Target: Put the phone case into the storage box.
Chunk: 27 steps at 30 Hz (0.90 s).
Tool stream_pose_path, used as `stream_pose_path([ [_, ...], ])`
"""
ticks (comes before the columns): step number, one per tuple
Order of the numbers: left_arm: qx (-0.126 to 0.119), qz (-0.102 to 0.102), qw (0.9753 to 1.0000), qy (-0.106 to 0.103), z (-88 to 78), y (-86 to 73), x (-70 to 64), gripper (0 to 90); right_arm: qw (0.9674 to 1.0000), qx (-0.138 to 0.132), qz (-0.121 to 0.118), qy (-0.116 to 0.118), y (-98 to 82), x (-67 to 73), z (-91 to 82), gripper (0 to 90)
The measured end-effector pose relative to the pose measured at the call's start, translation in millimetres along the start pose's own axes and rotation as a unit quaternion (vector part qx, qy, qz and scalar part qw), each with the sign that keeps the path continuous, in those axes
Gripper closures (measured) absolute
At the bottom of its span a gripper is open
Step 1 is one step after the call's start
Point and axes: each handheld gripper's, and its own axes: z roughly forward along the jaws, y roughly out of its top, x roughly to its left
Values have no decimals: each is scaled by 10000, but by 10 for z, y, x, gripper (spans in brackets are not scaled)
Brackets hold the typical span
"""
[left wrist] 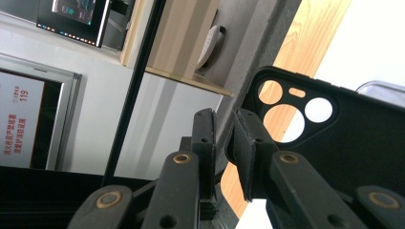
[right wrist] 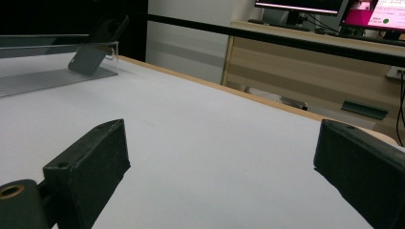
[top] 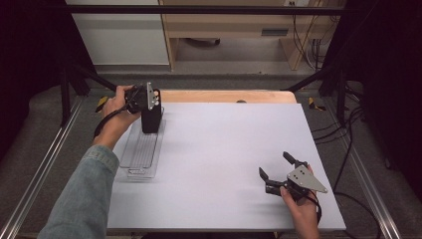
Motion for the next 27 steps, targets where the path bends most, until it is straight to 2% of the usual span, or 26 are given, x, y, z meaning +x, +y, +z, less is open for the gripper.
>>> stream_pose_path([
  [4,-87,-202,9998,5,-47,-3,15,775,10000,8,-3,4,3,7,1,51],
  [14,-224,-563,9982,-23,-173,9,5,734,10000,9,-16,-3,4,12,4,50],
  [19,-272,-665,9974,-38,-244,25,-16,691,10000,0,-43,15,6,19,7,49],
  [23,-235,-626,9977,-93,-295,52,-43,673,10000,6,-49,28,8,27,12,49],
  [27,-261,-710,9971,-103,-340,81,-73,618,10000,3,-40,42,12,28,13,49],
])
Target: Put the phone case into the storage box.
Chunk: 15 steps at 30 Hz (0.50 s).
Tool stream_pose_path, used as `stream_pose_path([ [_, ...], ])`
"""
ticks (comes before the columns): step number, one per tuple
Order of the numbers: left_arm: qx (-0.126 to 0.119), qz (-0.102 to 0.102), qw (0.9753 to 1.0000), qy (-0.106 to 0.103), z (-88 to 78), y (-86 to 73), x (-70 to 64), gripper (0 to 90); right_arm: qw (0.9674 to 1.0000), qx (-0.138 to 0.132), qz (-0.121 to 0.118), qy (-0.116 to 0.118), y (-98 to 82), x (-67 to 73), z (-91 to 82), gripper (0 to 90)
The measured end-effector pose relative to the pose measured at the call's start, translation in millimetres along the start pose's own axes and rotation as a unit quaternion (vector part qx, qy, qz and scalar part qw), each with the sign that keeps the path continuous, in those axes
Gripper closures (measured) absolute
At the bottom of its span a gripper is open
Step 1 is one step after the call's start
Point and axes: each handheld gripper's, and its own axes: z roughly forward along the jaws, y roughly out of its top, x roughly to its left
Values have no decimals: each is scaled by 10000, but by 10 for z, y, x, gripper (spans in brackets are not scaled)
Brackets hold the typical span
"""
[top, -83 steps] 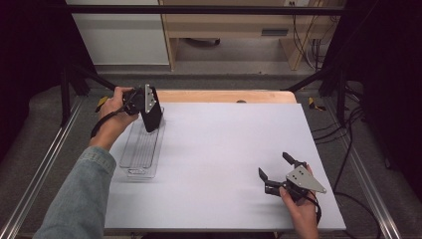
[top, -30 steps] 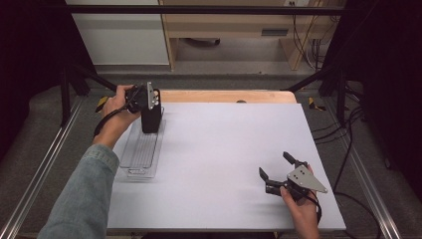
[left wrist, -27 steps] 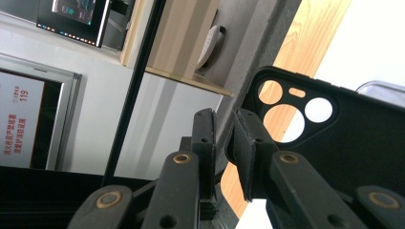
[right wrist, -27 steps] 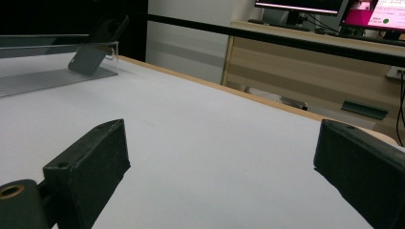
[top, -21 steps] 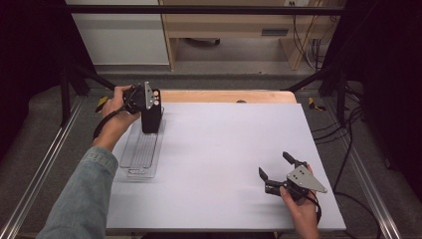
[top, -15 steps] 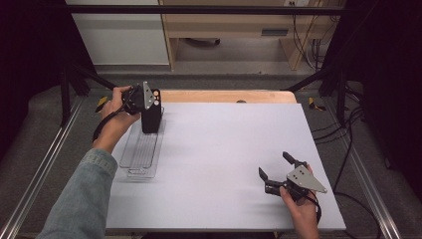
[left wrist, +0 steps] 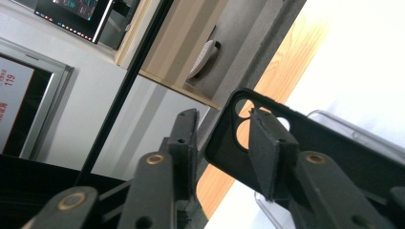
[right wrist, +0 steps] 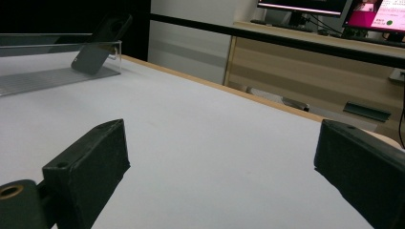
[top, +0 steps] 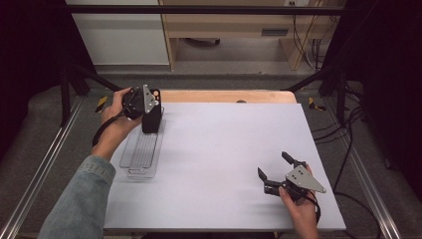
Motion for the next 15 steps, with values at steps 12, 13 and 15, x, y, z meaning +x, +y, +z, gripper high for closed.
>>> stream_pose_path([
  [12,32,-588,9982,-121,-33,31,-86,430,10000,-29,-50,27,12,6,-5,42],
  [13,19,-626,9980,-124,-38,39,-87,417,10000,-26,-48,38,11,6,-3,41],
  [15,-1,-754,9971,-143,-52,55,-96,383,10000,-32,-38,52,10,11,2,41],
])
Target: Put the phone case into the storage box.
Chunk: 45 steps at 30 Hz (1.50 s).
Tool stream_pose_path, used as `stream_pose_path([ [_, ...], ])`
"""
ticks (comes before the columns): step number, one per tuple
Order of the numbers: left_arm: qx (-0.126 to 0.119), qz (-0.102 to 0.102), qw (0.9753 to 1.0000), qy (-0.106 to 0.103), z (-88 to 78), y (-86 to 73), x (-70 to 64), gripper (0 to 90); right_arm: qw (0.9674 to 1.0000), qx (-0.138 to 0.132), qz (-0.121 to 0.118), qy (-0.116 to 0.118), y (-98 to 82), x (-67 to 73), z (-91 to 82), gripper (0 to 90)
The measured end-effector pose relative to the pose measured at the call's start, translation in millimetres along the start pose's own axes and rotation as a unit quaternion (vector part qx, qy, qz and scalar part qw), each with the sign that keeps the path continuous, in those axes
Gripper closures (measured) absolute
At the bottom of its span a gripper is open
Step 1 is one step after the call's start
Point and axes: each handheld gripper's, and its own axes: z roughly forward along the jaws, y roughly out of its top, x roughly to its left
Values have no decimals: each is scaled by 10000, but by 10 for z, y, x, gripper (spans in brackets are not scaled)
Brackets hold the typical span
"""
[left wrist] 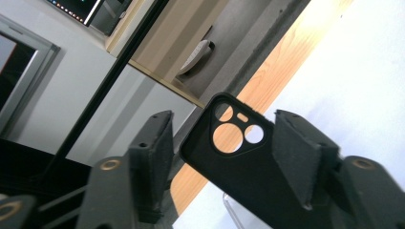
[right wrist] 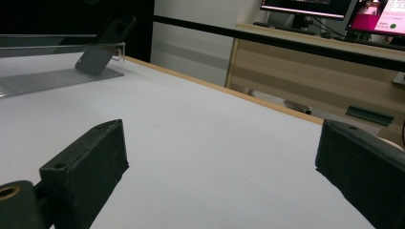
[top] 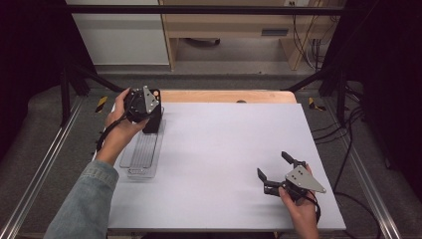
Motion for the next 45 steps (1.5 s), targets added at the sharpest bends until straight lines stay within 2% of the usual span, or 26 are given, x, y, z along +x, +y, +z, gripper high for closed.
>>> stream_pose_path([
  [5,-41,-507,9986,-114,-19,27,-22,290,10000,1,-71,48,6,16,10,39],
  [10,-46,-768,9968,-194,-37,45,-74,228,9998,25,-141,117,11,45,19,37],
  [13,-115,-993,9944,-338,-54,48,-94,202,9997,51,-180,126,13,60,22,35],
  [15,-136,-1051,9938,-343,-68,54,-99,178,9997,65,-193,114,13,66,21,34],
  [17,-198,-1189,9920,-372,-83,61,-95,151,9997,79,-224,108,11,72,18,34],
  [20,-284,-1470,9876,-467,-98,78,-85,121,9997,90,-215,85,11,75,19,34],
  [25,-350,-1573,9851,-598,-116,121,-110,89,9997,87,-226,46,12,70,13,34],
  [28,-419,-1707,9819,-698,-125,137,-158,77,9997,96,-222,38,10,69,12,33],
  [32,-495,-1759,9800,-784,-151,152,-219,68,9997,94,-230,47,12,74,13,34],
  [45,-503,-1884,9766,-912,-234,123,-360,54,9997,75,-240,44,18,71,7,33],
])
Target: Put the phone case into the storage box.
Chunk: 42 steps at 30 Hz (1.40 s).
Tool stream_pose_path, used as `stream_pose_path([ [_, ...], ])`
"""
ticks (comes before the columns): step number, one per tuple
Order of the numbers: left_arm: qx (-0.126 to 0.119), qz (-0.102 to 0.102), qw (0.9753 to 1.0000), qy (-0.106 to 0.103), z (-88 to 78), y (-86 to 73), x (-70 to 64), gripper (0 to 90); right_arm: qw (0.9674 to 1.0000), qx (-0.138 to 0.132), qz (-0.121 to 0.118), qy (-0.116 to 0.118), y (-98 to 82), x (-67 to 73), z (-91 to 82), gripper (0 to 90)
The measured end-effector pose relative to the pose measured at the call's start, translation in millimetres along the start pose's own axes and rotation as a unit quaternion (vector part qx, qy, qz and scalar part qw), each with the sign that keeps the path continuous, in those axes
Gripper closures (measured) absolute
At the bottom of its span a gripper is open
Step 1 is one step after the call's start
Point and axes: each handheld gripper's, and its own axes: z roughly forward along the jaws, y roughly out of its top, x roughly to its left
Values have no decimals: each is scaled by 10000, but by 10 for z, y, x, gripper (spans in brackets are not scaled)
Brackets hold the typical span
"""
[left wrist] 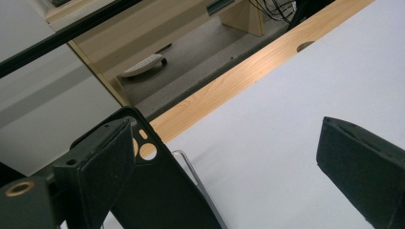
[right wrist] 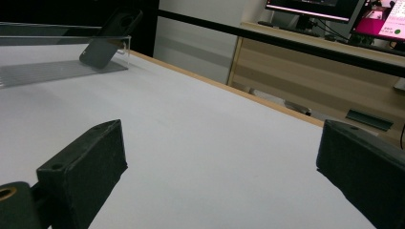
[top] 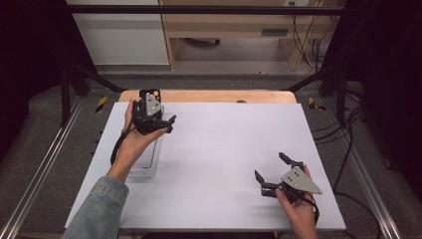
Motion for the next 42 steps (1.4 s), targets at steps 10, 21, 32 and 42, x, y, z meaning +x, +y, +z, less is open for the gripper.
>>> stream_pose_path([
  [10,-64,-11,10000,-73,-61,-15,-65,52,10000,-8,5,-7,3,3,-2,33],
  [21,-146,-87,9997,-166,-145,-38,-104,49,10000,-7,-3,-1,6,12,-3,33],
  [32,-219,-95,9995,-203,-237,-36,-111,30,10000,-17,-6,-15,6,11,-9,33],
  [42,-274,-52,9992,-273,-330,-56,-169,30,10000,-13,-11,-9,7,13,-10,32],
])
